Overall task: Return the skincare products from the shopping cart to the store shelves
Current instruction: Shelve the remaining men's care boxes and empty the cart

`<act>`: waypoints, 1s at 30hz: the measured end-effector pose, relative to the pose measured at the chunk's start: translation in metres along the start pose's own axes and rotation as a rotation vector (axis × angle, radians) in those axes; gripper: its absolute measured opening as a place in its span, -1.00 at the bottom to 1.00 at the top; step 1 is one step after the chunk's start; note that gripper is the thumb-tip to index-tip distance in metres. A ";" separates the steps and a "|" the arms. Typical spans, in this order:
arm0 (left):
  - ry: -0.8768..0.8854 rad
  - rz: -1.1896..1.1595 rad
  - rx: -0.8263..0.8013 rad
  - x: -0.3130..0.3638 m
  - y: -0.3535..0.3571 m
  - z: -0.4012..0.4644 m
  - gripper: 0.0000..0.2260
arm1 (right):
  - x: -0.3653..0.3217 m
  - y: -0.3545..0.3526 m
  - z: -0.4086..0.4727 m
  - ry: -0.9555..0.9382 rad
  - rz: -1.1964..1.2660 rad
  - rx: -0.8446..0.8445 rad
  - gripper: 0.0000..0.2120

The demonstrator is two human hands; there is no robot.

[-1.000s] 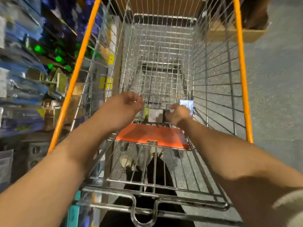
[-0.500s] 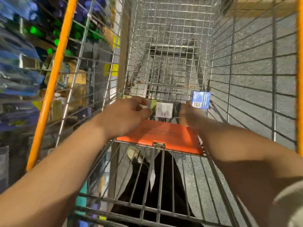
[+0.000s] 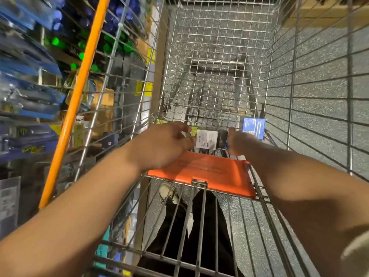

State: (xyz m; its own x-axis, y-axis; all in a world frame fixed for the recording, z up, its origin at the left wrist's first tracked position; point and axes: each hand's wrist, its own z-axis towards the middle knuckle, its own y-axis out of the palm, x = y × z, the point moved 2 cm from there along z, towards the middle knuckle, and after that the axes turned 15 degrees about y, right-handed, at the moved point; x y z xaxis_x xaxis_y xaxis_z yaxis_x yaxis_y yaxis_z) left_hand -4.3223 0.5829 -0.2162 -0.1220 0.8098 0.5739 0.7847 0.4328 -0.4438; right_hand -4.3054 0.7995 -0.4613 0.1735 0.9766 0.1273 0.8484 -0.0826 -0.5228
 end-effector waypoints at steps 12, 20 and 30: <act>0.004 -0.020 0.046 0.008 -0.012 -0.010 -0.63 | -0.015 -0.024 -0.031 0.101 -0.145 0.075 -0.59; 0.058 -0.090 0.192 0.028 -0.037 -0.053 -0.70 | 0.006 -0.049 -0.096 0.039 0.579 0.155 -0.52; 0.190 -0.327 0.422 0.035 -0.061 -0.161 -0.79 | -0.018 -0.119 -0.263 -0.512 1.093 0.064 -0.53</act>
State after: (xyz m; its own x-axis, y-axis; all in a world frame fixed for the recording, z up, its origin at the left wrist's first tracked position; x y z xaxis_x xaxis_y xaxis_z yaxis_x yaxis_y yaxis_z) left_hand -4.2766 0.5209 -0.0587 -0.1755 0.5386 0.8241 0.4088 0.8014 -0.4366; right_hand -4.2783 0.7398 -0.1799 0.5534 0.3642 -0.7491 0.3486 -0.9181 -0.1888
